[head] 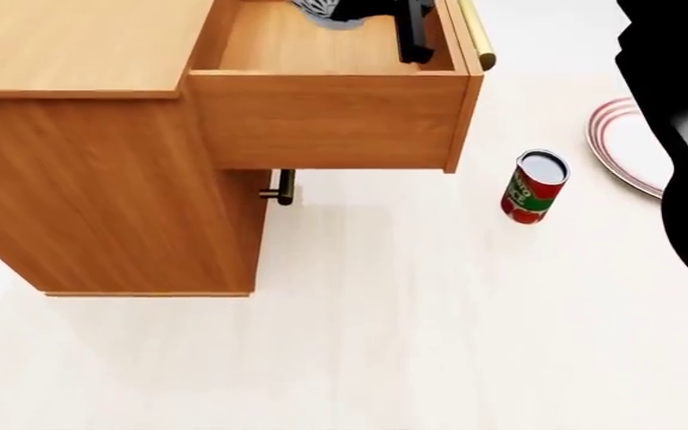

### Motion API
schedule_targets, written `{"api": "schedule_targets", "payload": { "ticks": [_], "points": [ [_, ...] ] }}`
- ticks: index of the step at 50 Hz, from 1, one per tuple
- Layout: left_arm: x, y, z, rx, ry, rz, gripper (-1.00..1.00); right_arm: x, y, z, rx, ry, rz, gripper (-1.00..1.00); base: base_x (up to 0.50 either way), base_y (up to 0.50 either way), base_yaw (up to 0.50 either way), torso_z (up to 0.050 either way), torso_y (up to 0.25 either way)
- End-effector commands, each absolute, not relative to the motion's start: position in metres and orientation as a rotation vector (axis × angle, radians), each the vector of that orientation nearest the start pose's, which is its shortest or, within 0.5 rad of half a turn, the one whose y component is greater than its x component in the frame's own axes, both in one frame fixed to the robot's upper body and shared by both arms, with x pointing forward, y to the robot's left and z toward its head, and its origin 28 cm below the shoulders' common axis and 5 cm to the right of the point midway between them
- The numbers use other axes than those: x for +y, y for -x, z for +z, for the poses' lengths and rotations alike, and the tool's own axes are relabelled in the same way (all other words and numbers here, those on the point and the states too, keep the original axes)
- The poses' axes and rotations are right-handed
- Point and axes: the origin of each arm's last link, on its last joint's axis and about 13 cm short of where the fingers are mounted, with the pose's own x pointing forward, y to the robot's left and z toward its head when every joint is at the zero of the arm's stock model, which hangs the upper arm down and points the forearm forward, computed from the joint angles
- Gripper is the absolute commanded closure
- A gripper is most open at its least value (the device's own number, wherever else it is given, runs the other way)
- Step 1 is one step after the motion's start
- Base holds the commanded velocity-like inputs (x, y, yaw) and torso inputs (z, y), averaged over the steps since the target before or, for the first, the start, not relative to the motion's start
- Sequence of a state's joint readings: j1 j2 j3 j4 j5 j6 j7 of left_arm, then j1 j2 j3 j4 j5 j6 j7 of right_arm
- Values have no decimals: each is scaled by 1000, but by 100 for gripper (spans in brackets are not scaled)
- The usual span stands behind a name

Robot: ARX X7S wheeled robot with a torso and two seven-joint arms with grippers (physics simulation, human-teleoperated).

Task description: Put the bowl in the top drawer of the cabinet.

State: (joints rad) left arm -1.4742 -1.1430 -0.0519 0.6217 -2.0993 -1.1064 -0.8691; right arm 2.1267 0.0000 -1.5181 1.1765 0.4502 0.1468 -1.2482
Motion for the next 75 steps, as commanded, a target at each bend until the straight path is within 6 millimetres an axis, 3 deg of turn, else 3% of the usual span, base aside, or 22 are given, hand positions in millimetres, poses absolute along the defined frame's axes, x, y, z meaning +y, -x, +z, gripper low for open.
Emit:
{"api": "schedule_targets", "payload": {
  "ticks": [1,16,17,38,60,75],
  "points": [
    [298,-110,386,-451,-179,-207,-100,-55,-375,504,200,1335,1042,100,0,0,0,0,-96],
    [298,-106,387,-449,-169,-214,-100,-55,-376,502,201,1320,1051,100,0,0,0,0,-19],
    [298,-108,385,-449,-168,-213,-100,-55,-376,502,198,1319,1047,-100,0,0,0,0,0],
    [298,-113,380,-439,-163,-216,-100,-57,-374,506,179,1317,1025,-100,0,0,0,0,4],
    [297,-116,377,-432,-162,-223,-100,-59,-373,509,189,1308,1027,-100,0,0,0,0,241],
    [298,-117,373,-422,-147,-218,-100,-70,-369,522,-35,1209,1021,-100,0,0,0,0,250]
  ]
}}
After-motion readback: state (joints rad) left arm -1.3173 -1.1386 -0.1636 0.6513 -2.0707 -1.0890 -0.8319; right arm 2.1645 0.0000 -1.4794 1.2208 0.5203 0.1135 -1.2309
